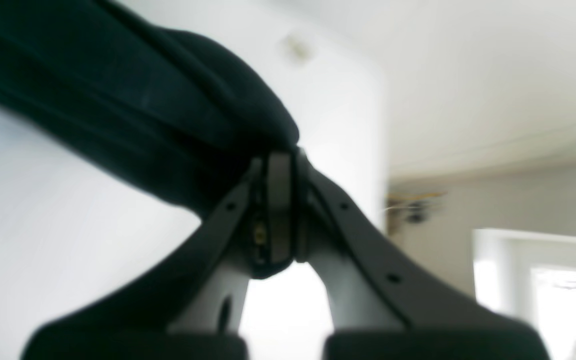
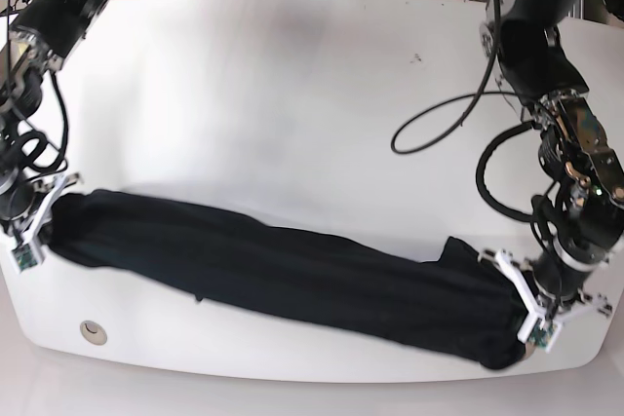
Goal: Fold the T-shirt properly
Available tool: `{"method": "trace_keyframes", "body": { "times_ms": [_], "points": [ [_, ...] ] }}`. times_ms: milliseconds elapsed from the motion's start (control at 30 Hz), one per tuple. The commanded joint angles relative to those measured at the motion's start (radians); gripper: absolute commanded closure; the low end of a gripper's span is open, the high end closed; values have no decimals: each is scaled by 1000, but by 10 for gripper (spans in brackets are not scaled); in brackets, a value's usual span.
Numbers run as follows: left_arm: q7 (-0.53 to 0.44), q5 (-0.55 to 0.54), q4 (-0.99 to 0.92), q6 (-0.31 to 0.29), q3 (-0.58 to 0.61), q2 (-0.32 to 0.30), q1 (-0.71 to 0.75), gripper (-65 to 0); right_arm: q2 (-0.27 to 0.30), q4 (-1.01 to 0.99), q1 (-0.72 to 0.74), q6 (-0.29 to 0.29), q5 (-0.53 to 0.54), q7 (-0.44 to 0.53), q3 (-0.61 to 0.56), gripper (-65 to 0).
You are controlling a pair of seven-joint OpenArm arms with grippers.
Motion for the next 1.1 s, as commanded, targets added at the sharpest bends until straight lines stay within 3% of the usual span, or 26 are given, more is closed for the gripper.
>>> {"method": "trace_keyframes", "body": {
  "times_ms": [0,133,267,467,767,933,1067],
  "points": [
    [-36,-11,53,-11,-3,-8,71,0,-22,21,-59,-1,-4,31,50,0],
    [-36,-11,64,-16,-44,-9,207,0,-74,21,-141,-1,-4,32,73,0],
    [-36,-11,63,-62,-101,-12,322,0,-111,21,-217,-1,-4,35,73,0],
    [-36,-10,60,-62,-156,-14,463,0,-132,21,-340,-1,-4,100,75,0],
    [-36,-7,43,-62,-193,-15,546,0,-151,18,-467,-1,-8,155,75,0],
    [-39,-5,7,-62,-187,-51,562,0,-155,15,-527,-1,-8,179,75,0],
    [-70,-5,-49,-62,-188,-55,563,0,-189,15,-555,-1,-8,179,78,0]
  ]
}}
